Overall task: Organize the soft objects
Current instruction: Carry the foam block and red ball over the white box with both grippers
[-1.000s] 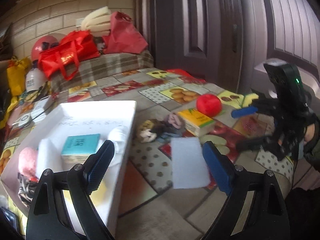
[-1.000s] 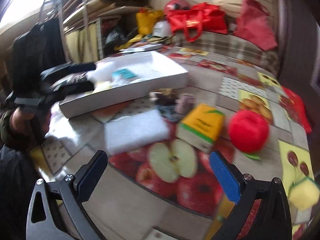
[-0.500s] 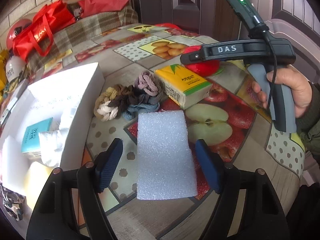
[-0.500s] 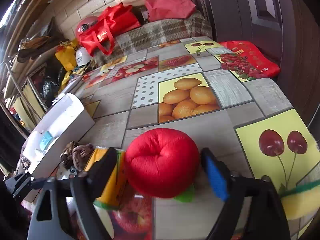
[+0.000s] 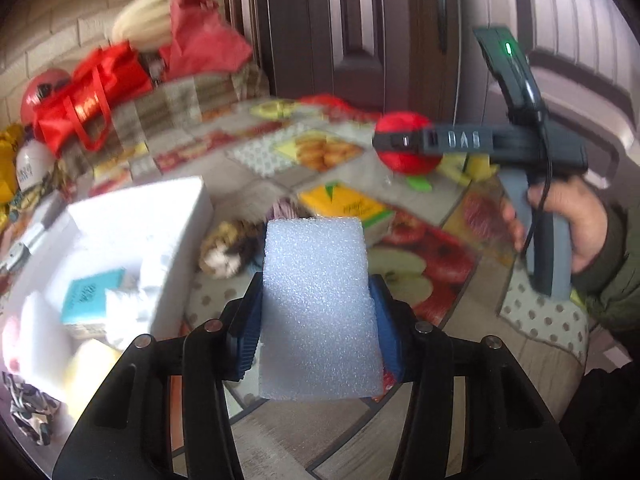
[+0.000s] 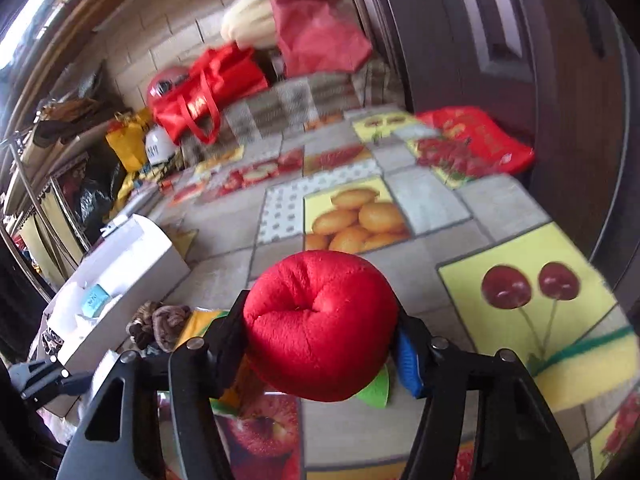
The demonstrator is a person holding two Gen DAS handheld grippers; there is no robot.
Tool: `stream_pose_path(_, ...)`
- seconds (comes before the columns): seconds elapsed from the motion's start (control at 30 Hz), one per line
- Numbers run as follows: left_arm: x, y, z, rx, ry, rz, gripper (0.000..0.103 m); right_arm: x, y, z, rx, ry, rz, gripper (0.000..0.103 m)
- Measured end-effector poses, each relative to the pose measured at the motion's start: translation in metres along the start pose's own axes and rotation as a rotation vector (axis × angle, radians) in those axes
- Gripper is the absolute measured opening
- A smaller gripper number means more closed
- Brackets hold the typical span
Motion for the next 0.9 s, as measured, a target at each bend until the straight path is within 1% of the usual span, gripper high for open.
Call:
stream_pose_path(0.07,-0.017,-0.003,0.000,-0.011,0.084,-0.016,0.049,-0.017,-0.016,0.006,-0.038,0.056,-0.003,0.063)
stream_pose_path(0.17,-0.029,-0.008,0.002,0.002,0.141,-0.102,0.049,-0.033,-0.038,0.012,-0.090,0.121,-0.018,0.063)
stream_pose_path(0.27,-0.038,-0.016,0.005,-0.014,0.173,-0.134,0.050,-0.035,-0.066,0.016,-0.166,0.139,-0.025,0.063)
stream_pose_path(0.37,-0.043,-0.024,0.008,-0.025,0.183,-0.158,0.050,-0.029,-0.085,0.016,-0.219,0.131,-0.036,0.063)
stream_pose_path(0.5,-0.047,-0.035,0.012,-0.040,0.198,-0.182,0.050,-0.022,-0.102,0.018,-0.249,0.118,-0.059,0.063)
stream_pose_path(0.77,-0.066,-0.063,0.026,-0.100,0.229,-0.262,0.050,-0.015,-0.111,0.018,-0.249,0.104,-0.069,0.063)
stream_pose_path(0.9,-0.074,-0.085,0.034,-0.160,0.240,-0.308,0.050,-0.012,-0.116,0.019,-0.260,0.098,-0.075,0.063)
Point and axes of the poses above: each gripper's, at about its wrist camera, not at the fingertips, and x roughly the way its jaws point, y to its right, z to its underside, the point moved 3 cm from there along x, roughly the way its jaws point, and after that the axes turned 8 degrees about -y, right-handed, at the moved point
